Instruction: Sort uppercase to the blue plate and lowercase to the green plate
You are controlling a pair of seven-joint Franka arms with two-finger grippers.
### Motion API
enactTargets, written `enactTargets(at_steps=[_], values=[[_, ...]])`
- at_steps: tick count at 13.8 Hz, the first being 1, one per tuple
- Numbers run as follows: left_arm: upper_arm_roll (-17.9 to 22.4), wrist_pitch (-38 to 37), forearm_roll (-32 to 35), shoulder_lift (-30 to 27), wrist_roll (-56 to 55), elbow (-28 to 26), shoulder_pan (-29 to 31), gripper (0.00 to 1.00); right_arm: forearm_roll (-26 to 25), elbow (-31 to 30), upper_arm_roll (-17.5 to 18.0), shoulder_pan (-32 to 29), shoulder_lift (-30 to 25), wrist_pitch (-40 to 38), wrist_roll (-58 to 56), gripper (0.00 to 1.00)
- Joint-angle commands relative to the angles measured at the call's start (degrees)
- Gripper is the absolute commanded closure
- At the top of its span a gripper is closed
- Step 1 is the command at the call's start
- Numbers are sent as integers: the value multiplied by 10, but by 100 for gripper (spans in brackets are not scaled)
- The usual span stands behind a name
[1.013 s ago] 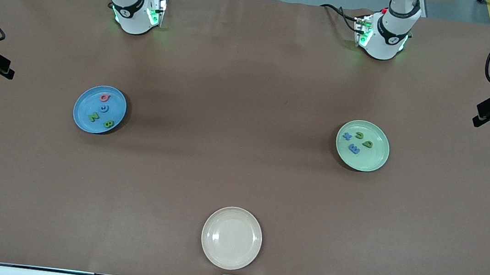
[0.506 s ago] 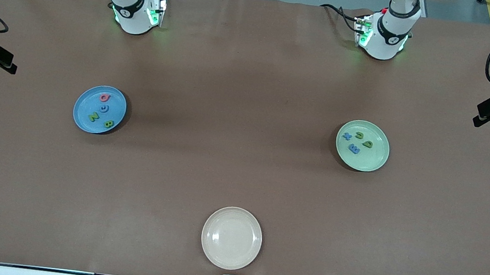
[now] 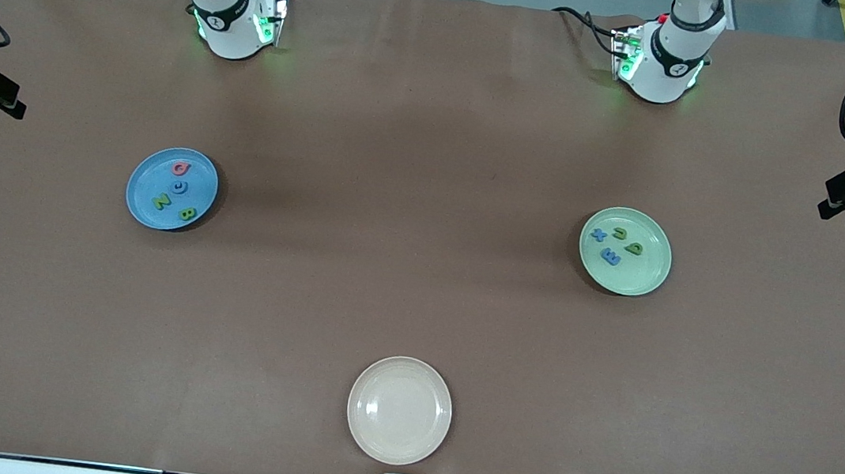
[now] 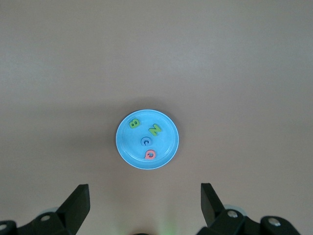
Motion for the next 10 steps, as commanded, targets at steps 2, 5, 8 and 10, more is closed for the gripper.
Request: enactTargets(at_steps=[2,5,8,10], values=[[1,-1,-2,-2,14,6,2,0,10,-21,19,-17,-17,7,0,0],[1,-1,-2,-2,14,5,2,0,10,-30,19,-17,-22,7,0,0],[1,-1,-2,-2,15,5,2,0,10,-52,19,-18,-40,10,0,0],[0,-1,-1,-2,15,6,2,0,11,-58,19,-18,-63,-3,1,0]])
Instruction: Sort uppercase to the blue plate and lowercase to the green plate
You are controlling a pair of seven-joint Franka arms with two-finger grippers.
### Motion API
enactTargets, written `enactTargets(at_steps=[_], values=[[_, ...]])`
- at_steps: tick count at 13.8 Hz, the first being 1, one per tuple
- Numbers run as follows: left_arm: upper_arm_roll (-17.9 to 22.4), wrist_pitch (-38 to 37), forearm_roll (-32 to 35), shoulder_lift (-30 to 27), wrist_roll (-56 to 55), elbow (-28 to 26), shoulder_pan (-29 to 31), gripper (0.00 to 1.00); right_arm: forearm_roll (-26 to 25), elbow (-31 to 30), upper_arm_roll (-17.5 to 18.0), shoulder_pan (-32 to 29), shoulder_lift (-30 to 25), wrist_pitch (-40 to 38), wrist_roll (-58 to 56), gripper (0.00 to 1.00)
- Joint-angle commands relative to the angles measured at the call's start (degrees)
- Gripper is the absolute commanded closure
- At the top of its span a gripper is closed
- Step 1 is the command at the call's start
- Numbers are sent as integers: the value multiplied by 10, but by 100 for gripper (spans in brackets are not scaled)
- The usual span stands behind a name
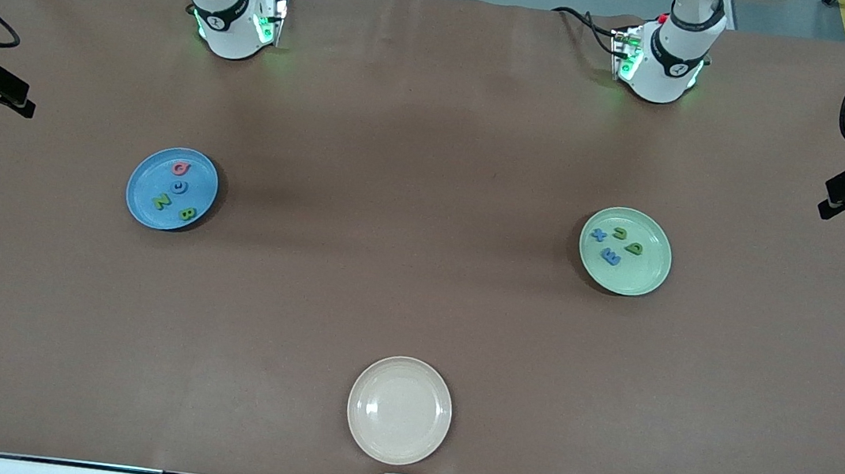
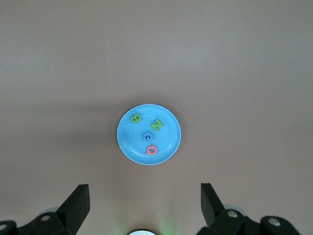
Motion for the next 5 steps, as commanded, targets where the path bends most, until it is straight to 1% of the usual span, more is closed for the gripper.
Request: enactTargets(at_steps=[1,2,4,5], values=[[0,-1,-2,-2,15,6,2,0,10,-30,10,-13,-56,-15,1,0],[1,-1,-2,-2,15,6,2,0,10,-31,9,-13,-64,-20,1,0],[0,-1,-2,-2,15,6,2,0,10,-34,11,-11,-61,-20,0,0],[0,-1,-2,-2,15,6,2,0,10,-47,11,-12,-62,-13,0,0]])
